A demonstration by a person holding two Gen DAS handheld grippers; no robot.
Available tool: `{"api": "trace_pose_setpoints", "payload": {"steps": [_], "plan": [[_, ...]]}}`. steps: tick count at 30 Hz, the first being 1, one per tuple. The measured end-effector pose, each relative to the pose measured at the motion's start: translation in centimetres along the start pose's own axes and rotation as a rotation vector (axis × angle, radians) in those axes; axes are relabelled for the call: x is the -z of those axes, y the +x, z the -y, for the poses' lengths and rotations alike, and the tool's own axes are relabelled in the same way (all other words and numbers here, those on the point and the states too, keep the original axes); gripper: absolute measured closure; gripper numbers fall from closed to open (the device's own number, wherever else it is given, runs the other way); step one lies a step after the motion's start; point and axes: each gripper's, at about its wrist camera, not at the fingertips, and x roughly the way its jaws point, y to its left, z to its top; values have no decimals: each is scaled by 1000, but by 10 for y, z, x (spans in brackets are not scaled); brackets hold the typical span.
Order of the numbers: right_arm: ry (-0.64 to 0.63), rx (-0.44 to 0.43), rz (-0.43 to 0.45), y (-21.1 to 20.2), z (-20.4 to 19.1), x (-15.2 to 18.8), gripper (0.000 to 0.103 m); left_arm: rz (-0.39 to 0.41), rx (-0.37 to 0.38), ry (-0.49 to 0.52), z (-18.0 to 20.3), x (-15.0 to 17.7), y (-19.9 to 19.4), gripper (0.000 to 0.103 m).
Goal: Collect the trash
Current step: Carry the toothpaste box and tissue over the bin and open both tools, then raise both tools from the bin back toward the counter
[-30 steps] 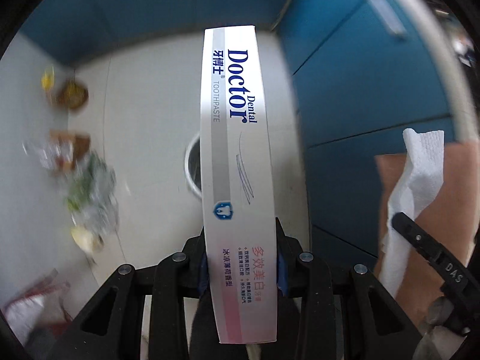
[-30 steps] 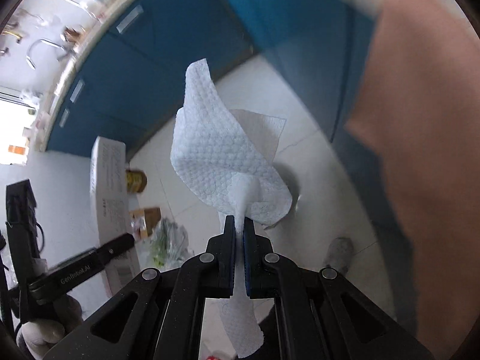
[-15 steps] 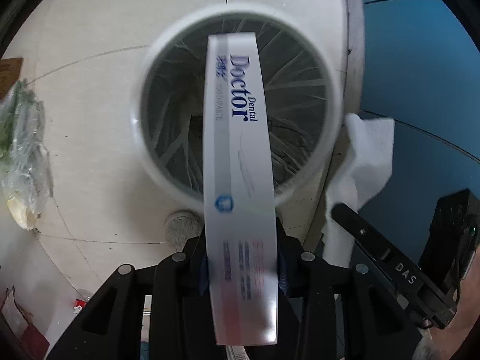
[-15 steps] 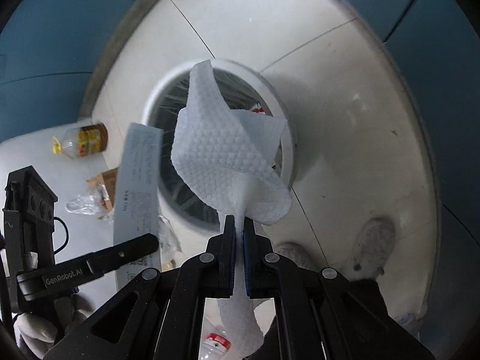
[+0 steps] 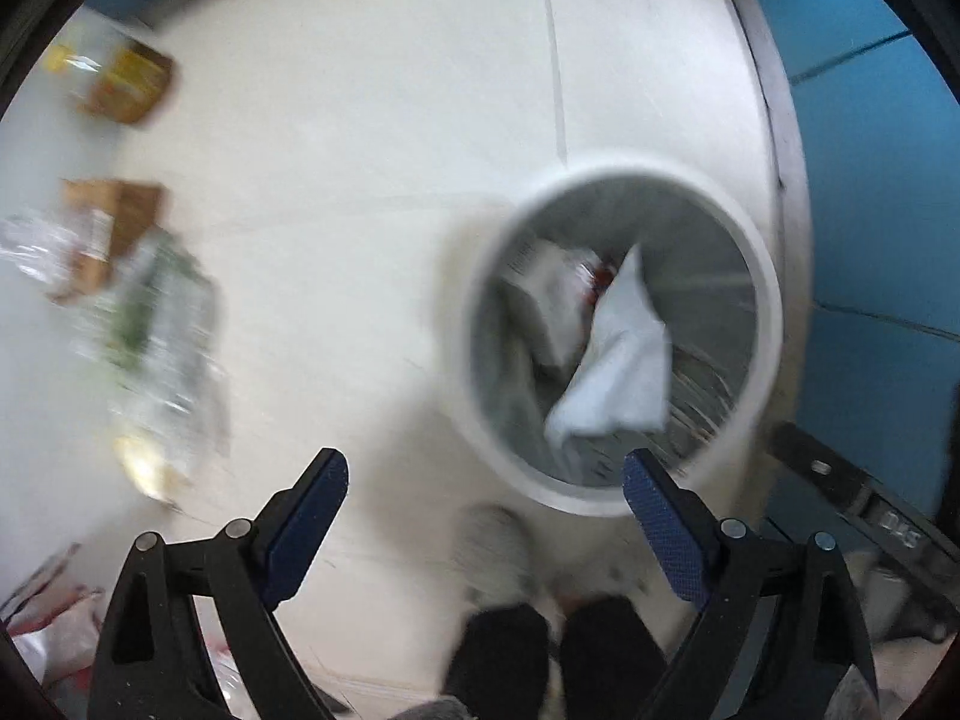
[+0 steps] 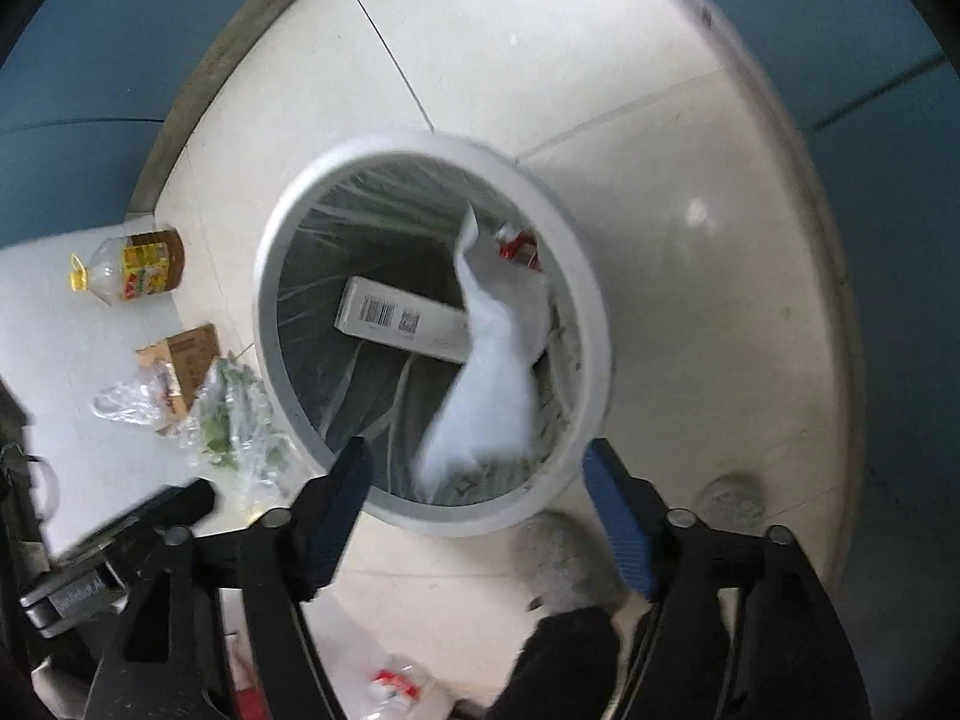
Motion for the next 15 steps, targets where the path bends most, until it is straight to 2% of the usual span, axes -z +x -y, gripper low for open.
{"api": "trace_pose_setpoints", "payload": {"steps": [3,5,6,7,8,9,15], "plan": [[-98,135,88,-37,-21,9,10,107,-94,7,-12,13,-32,10],[-171,247,153,-66,-38,23,0,162,-120,6,-20,23,-57,10],[-188,269,169,-80,-43,30,0,186,-130,10,-22,30,-69,10],[-198,280,179,-91,-48,36,0,207,-136,13,-23,38,-83,9],[-211,296,190,-106,-53,45,0,222,-136,18,-27,45,-94,1],[-222,303,200,-118,-57,52,0,237,-136,21,-28,54,-112,0],[-279,301,277,-224,-99,112,0,303,-109,43,-26,99,-200,0]]}}
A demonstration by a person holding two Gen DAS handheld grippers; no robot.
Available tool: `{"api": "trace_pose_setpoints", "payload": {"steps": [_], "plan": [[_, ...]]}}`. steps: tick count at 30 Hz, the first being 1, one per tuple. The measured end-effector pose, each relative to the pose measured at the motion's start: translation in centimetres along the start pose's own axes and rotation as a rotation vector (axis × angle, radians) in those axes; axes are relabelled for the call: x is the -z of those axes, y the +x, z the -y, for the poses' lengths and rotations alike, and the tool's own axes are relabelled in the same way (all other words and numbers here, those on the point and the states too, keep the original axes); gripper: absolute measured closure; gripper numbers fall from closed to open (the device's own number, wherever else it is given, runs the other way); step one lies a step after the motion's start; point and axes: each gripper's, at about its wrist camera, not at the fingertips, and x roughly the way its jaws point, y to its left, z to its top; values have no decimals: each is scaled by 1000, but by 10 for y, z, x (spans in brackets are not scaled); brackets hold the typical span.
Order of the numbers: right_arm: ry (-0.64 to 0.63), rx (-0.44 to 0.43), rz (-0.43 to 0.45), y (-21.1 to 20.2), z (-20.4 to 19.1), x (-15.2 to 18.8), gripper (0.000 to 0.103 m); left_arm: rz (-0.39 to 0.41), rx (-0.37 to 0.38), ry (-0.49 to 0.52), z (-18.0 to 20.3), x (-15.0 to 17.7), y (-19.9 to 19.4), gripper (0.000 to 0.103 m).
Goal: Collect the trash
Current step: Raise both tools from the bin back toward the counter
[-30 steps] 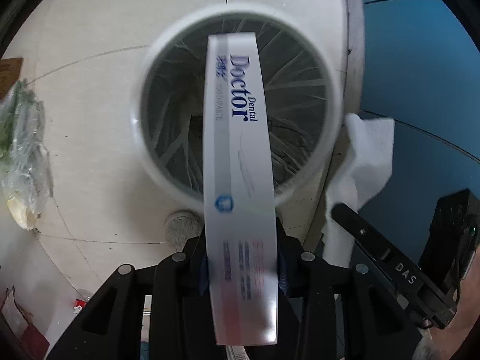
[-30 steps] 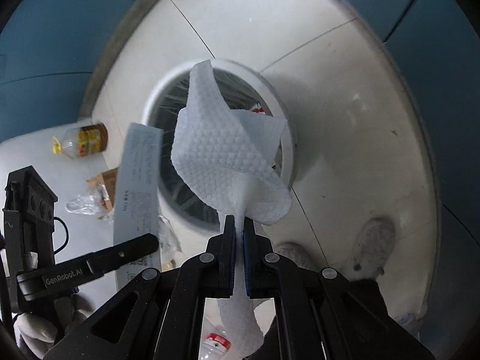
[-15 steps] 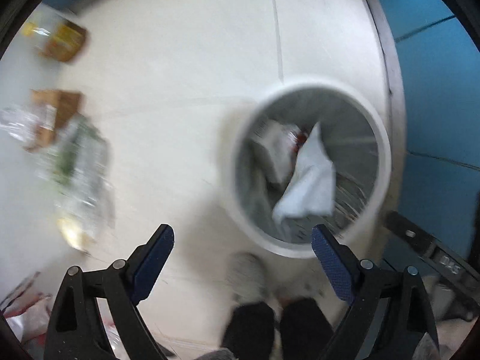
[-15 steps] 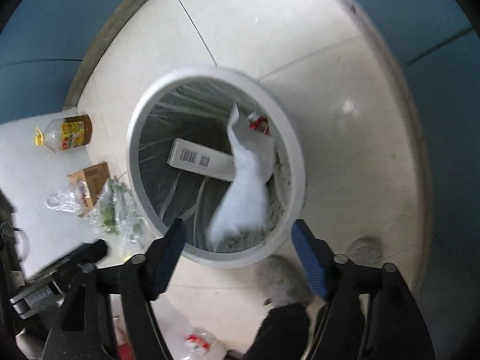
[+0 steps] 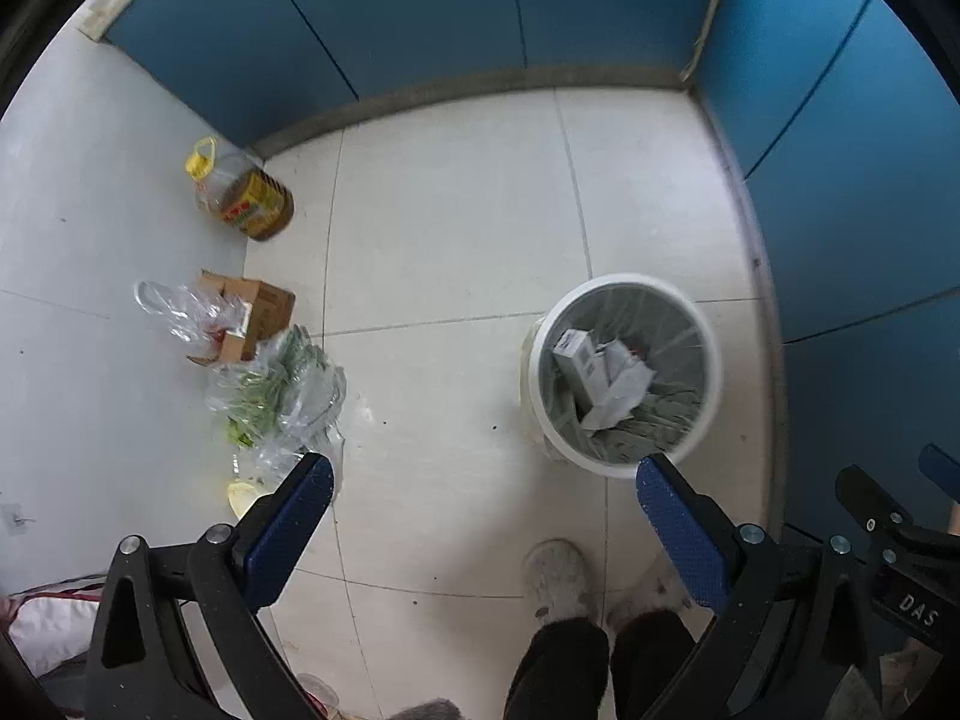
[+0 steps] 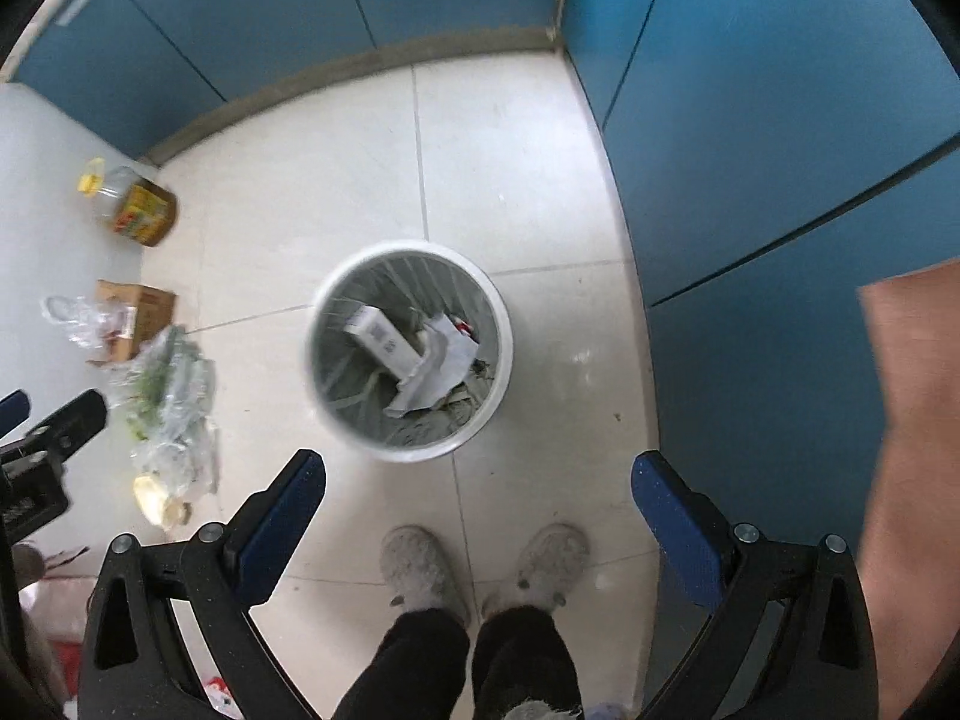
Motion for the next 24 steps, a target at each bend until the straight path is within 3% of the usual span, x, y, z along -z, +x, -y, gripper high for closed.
{"api": "trace_pose_setpoints", "payload": {"steps": [6,11,19,24], "plan": [[-54,-13,105,-140,-16,19,0,52,35,8,-13,18,-99,0],[-52,8,169,-230,-15,38,0,74,71,8,-17,35,-168,0],[-18,16,264,-340,-7,71,0,126,146,-2,-22,59,-253,0],[34,-16,320,-390,4,89,0,215,113,14,-24,67,-304,0]]}}
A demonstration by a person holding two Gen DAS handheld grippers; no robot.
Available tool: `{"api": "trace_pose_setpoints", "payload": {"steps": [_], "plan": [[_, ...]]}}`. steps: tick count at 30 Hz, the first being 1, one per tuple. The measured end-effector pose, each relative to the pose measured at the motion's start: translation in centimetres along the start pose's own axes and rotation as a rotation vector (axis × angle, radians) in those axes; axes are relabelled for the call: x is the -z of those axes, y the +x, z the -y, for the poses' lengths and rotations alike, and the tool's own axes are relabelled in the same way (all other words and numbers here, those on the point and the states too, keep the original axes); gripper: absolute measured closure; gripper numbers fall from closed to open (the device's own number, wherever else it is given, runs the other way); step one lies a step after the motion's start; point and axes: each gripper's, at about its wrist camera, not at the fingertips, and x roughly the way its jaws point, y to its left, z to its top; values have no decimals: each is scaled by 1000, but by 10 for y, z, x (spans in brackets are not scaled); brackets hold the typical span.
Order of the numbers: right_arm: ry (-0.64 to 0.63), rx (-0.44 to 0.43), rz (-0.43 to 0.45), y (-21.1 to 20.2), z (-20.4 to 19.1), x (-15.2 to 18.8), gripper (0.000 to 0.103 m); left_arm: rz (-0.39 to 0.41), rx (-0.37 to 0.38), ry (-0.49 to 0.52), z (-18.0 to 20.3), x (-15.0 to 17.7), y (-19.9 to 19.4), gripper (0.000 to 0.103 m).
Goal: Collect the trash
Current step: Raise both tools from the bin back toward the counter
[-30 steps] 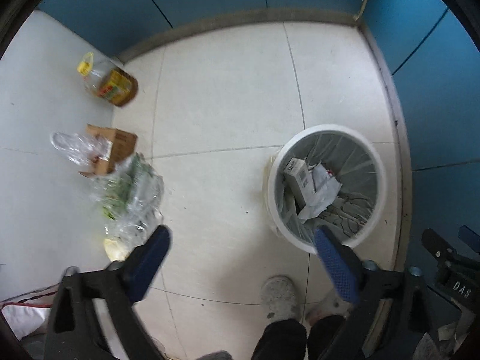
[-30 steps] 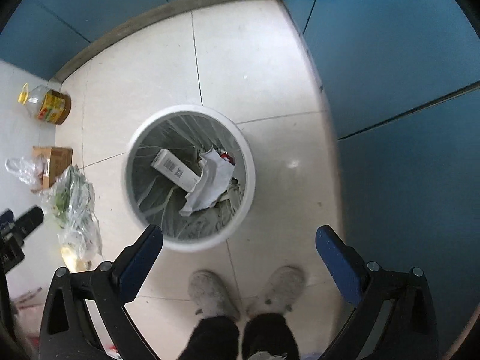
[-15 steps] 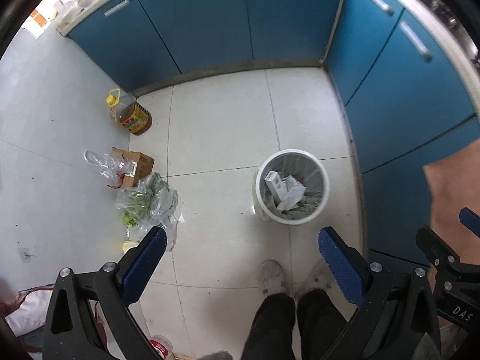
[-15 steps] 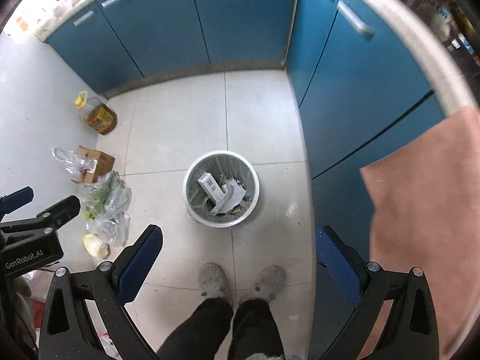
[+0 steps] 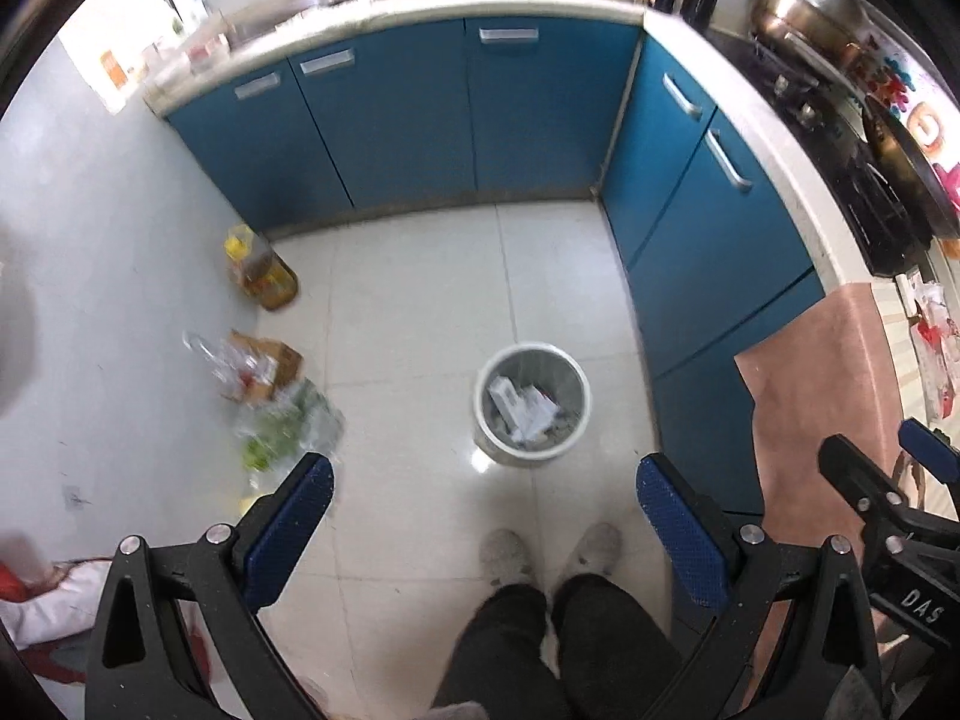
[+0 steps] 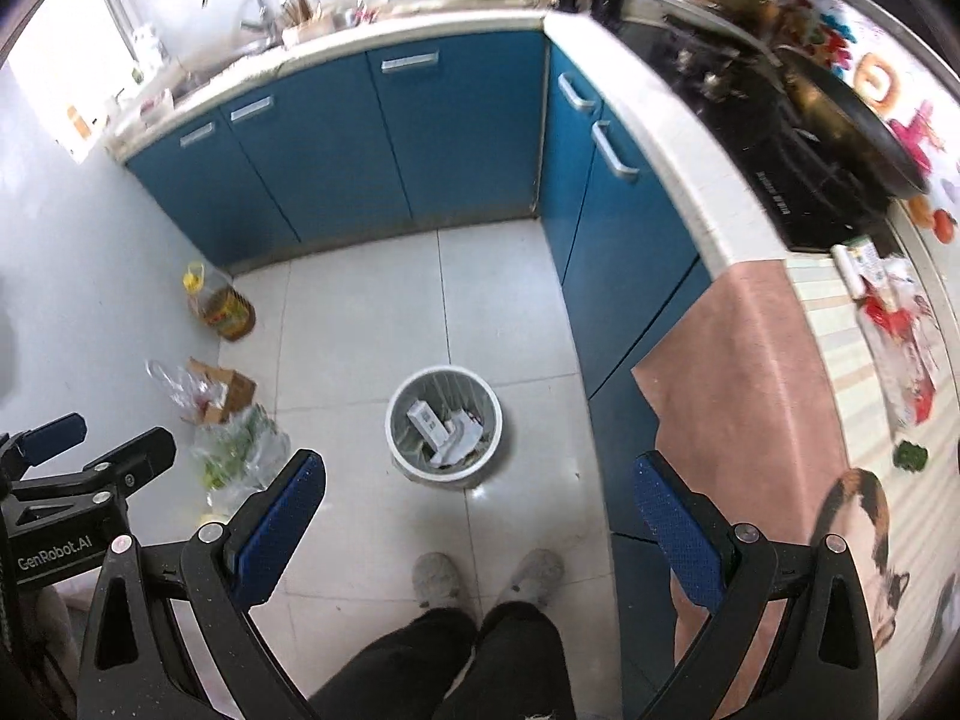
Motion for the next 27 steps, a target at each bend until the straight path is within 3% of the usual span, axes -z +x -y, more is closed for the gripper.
{"api": "trace_pose_setpoints", "payload": {"steps": [5,9,14,21,24,27], "plan": [[138,-96,48,-30,28,3,0,100,-42,20,13,-11,-36,0],[290,-145,110,-48,72,4,0,168,-46,39,43,-26,-48,0],[454,-96,156,-64,153,4,0,222,-13,96,101,-47,-58,0],[791,36,176,-73,349,29,0,129,85,268,256,-76,-35,0],[896,71,168,-65,429,40,0,36,134,343,337,-88,-15,0],[956,52,143,-48,495,38,1,-66,190,402,419,-102,12,0]]}}
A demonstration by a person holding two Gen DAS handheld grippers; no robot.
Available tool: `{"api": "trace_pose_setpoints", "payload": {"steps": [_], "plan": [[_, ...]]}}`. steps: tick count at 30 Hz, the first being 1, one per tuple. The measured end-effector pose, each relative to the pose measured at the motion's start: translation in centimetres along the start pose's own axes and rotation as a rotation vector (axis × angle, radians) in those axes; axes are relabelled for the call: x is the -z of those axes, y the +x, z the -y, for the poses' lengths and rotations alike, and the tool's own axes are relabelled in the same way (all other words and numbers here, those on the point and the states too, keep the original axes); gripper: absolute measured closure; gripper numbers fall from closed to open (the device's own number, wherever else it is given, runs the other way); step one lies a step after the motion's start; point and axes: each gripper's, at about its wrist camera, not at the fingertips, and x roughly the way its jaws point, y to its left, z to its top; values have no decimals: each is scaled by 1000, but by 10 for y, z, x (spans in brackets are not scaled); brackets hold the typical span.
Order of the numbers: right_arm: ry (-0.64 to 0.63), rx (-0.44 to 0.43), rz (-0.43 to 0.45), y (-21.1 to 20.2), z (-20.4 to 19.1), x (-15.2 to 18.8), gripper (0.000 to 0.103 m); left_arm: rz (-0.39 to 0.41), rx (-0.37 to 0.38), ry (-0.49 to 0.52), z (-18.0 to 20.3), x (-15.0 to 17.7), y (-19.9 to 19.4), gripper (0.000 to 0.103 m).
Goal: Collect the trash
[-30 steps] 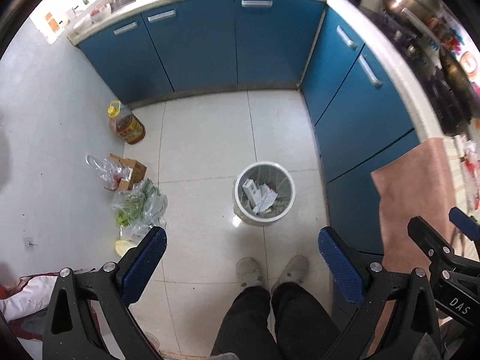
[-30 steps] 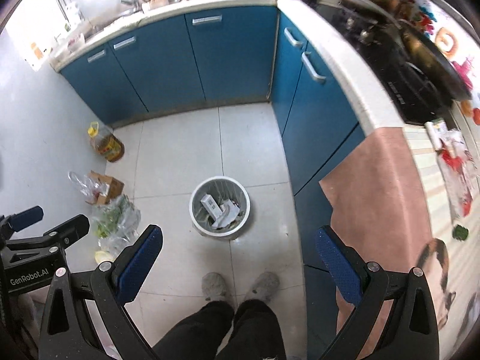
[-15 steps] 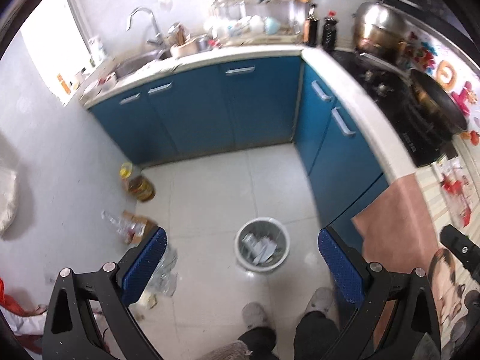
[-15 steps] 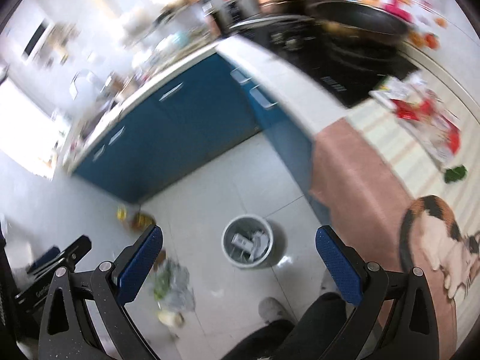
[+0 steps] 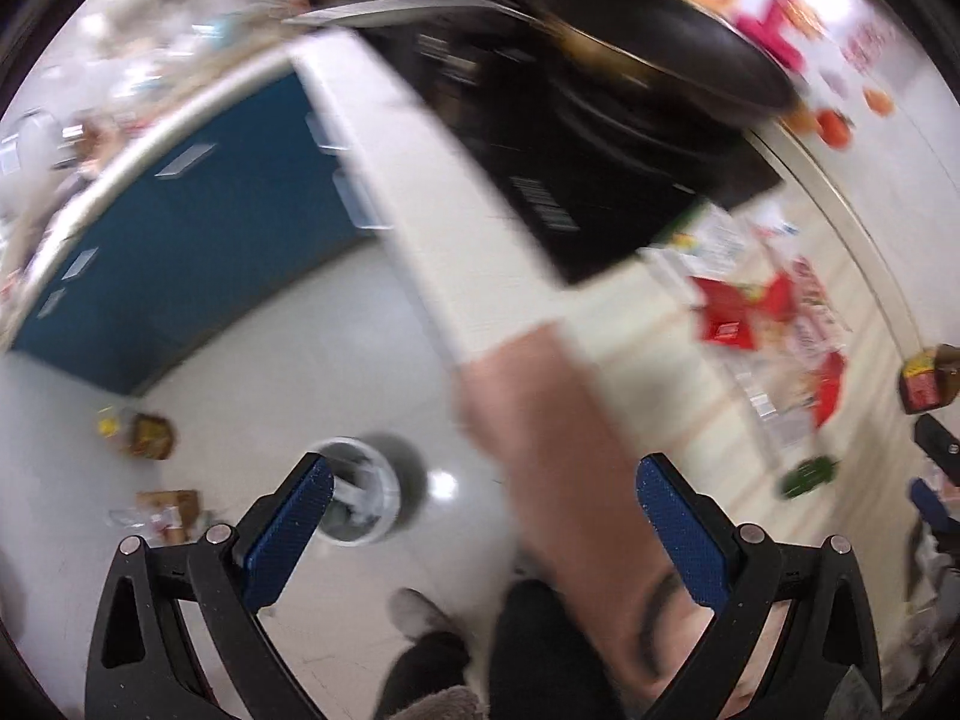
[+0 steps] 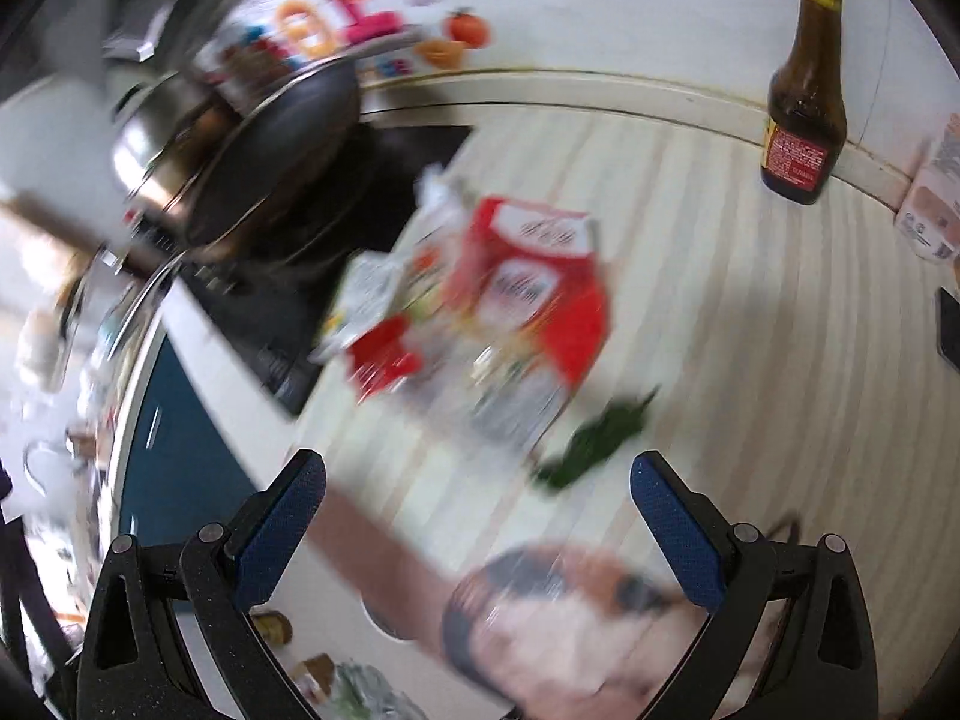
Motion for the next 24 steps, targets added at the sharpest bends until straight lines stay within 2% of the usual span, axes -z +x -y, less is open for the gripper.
{"api": "trace_pose_setpoints", "payload": {"steps": [2,5,9,12,13,14,16,22,23,24], "plan": [[2,-13,-22,21,10,-36,6,-32,21,17,31,-23,19,0],[-23,-48,-45,52,7,-79,8,-30,-42,32,60,-50,40,0],[-58,-100,-113,111,-17,-125,11,-39,-122,16,69,-68,64,0],[-86,-131,-186,162,-35,-137,17,-76,-130,-11,67,-73,79,0],[-104,-132,-208,175,-40,-137,28,-89,-128,-17,67,-72,83,0],[-130,-129,-239,189,-47,-137,57,-105,-122,-17,69,-72,87,0],[-162,-122,-271,203,-52,-133,97,-136,-97,-12,79,-72,95,0],[-144,-100,-129,158,-21,-120,99,-226,49,8,110,-67,115,0],[-127,-92,-110,148,-9,-117,99,-245,69,5,113,-66,120,4],[-115,-81,-99,142,0,-115,99,-267,94,4,118,-65,127,19]]}}
